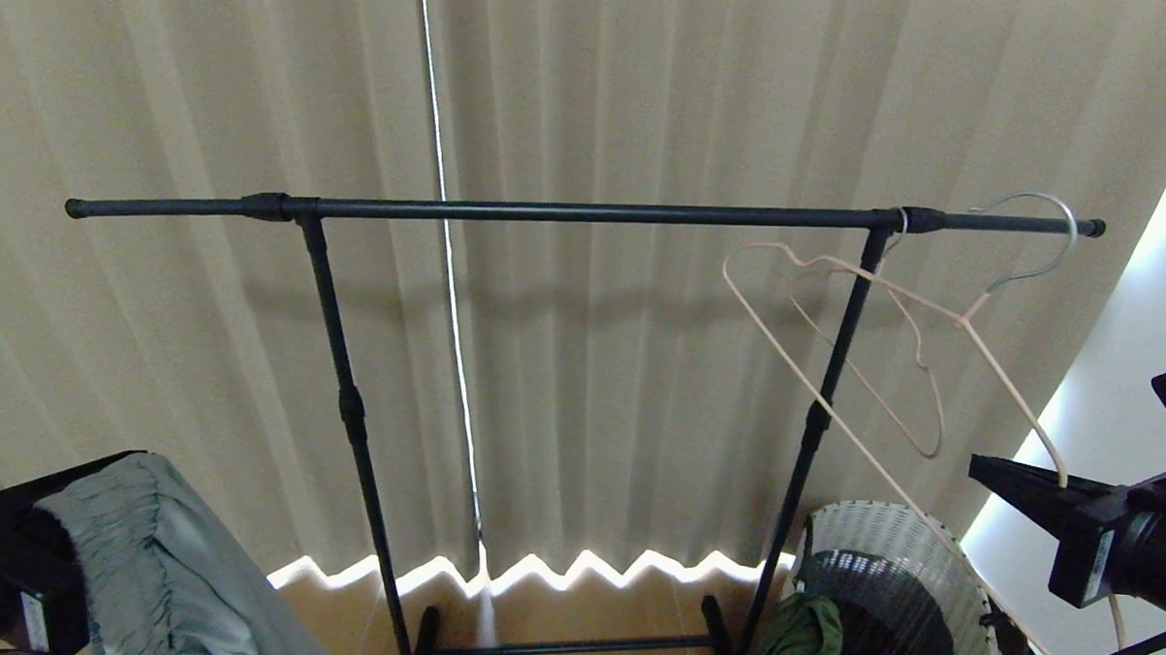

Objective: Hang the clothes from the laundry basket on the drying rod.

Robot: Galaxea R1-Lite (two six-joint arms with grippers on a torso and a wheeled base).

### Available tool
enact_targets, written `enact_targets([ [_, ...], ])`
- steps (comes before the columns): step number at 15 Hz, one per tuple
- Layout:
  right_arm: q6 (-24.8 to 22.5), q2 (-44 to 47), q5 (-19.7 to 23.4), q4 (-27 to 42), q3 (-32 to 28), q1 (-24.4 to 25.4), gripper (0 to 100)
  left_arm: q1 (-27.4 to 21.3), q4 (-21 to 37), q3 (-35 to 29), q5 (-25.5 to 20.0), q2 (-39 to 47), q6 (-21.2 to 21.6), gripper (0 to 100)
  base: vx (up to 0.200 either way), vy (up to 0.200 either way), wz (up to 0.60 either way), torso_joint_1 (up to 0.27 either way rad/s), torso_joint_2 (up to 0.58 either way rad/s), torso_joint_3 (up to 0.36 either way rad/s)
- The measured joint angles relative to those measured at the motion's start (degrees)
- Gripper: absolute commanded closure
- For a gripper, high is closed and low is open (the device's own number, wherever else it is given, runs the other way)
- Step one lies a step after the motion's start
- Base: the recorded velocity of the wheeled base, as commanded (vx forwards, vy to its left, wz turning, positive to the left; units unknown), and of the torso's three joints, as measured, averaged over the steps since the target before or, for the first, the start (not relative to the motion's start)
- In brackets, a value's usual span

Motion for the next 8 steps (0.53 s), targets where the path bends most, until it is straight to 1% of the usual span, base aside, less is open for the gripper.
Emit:
enact_targets([
  [5, 0.5, 3.1, -0.3, -0.8, -0.9, 5.8, 100, -0.1, 0.1, 0.1, 0.0, 0.2, 1.6, 100, 0.0, 0.0, 0.0, 0.0, 0.0, 0.0],
  [8, 3.0, 4.8, -0.4, -0.8, -1.5, 10.9, 100, -0.1, 0.0, -2.0, 0.3, 2.3, 1.5, 100, 0.0, 0.0, 0.0, 0.0, 0.0, 0.0],
])
